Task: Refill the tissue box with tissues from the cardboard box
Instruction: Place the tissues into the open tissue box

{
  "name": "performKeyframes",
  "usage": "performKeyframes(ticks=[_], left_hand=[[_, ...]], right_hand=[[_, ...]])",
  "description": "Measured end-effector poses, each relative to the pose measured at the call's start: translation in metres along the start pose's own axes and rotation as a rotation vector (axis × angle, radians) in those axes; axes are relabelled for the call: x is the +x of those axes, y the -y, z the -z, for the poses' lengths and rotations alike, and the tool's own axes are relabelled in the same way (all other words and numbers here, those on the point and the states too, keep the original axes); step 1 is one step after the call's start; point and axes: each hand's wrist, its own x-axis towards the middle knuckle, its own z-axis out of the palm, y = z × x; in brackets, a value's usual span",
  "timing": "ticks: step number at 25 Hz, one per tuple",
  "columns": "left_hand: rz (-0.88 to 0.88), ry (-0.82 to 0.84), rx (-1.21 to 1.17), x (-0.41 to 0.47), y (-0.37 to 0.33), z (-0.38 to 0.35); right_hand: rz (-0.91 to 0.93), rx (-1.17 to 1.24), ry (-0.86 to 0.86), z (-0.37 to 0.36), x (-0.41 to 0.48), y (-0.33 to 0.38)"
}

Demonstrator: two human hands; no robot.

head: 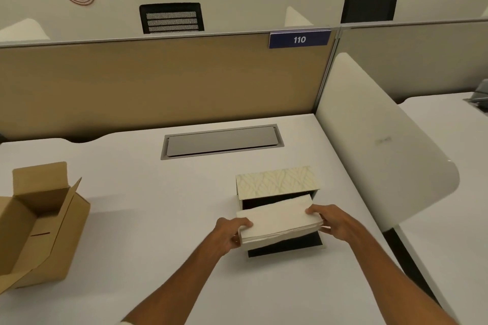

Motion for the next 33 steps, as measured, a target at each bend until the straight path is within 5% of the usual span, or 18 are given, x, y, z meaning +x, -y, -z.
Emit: performKeyframes(ticks=[33], left_hand=[[0.012,-0.195,0.244,0.046,0.01,-0.032]], right_hand=[[-0.083,0.034,-0.112,-0.006,0.021,-0.021]])
